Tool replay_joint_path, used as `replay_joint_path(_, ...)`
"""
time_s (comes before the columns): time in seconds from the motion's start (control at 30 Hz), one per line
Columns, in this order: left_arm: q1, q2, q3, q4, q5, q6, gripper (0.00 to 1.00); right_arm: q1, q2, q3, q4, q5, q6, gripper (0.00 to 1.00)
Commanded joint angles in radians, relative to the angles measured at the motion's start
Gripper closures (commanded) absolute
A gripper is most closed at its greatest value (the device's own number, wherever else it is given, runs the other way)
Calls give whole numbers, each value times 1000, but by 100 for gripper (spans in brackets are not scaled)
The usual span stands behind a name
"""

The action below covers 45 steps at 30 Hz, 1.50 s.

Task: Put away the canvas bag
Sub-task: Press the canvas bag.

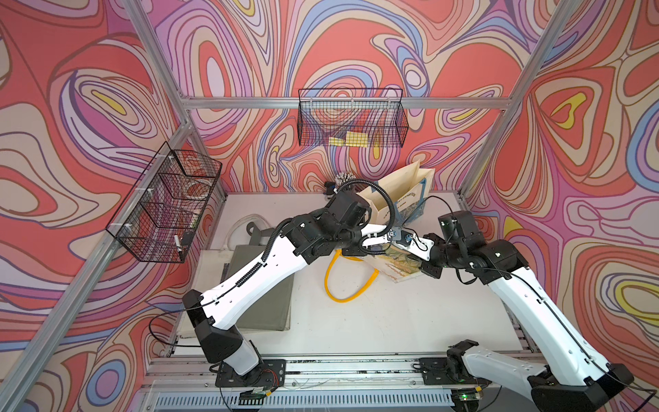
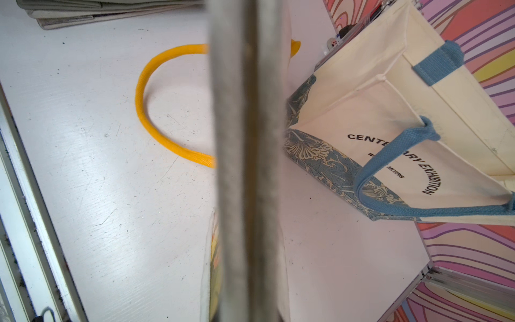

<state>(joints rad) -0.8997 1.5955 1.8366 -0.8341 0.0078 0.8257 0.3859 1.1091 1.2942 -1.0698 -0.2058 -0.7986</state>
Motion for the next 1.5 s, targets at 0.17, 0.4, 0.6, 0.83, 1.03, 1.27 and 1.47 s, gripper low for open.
replay_joint_path(0.17, 93, -123, -85, 74, 204, -32, 100, -7, -76, -77, 71, -222, 101, 53)
replay_joint_path(0.4, 173, -222, -147, 129, 356, -45, 100, -43, -174, -214, 218, -321, 193, 43)
replay_joint_path(0.6, 225, -269, -177, 169, 426, -85, 100, -51, -221, -288, 392, -379, 297, 42)
replay_joint_path(0.83, 242, -277, -169, 166, 386, -119, 100, -52, -281, -377, 622, -440, 446, 41)
replay_joint_path(1.03, 246, -264, -160, 151, 327, -119, 100, -52, -301, -375, 669, -470, 484, 53)
replay_joint_path(1.27, 247, -258, -164, 109, 304, -105, 100, -51, -292, -299, 553, -401, 373, 100)
replay_joint_path(1.47, 205, -247, -137, 47, 321, -97, 67, -51, -219, -209, 431, -410, 278, 100)
